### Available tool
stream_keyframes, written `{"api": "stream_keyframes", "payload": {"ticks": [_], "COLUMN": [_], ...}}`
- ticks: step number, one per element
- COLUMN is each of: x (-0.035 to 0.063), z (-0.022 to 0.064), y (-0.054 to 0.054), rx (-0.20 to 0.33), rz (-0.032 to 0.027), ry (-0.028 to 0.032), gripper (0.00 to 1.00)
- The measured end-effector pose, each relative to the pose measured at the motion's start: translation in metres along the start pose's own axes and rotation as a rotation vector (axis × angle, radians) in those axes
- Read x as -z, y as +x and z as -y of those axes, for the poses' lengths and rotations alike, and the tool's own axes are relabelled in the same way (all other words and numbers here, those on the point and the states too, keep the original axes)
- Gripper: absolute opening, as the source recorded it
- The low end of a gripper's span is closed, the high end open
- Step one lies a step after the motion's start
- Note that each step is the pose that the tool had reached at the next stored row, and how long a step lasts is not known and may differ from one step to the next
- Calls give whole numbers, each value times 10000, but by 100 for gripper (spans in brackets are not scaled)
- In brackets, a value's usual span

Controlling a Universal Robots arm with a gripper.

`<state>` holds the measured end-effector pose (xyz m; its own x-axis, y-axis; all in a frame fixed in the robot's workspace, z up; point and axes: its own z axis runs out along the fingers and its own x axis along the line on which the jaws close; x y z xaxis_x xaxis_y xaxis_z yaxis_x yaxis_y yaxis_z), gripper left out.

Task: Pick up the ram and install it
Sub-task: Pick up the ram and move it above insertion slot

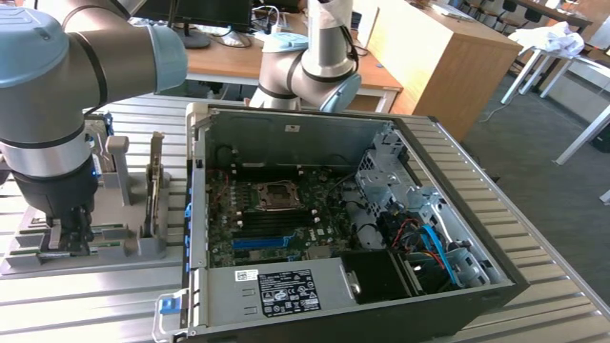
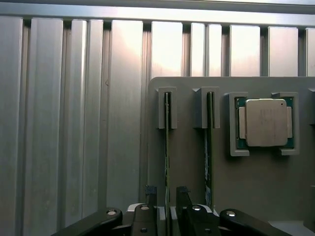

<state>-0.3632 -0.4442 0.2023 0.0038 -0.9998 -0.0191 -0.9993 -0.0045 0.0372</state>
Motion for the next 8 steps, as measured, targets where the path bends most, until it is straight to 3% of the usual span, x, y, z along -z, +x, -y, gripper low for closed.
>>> {"api": "stream_keyframes", "payload": {"ticks": [8], "x": [-2], "z": [15], "y": [-1], "rx": [2], "rz": [3], "ry": [3], "gripper": [30]}}
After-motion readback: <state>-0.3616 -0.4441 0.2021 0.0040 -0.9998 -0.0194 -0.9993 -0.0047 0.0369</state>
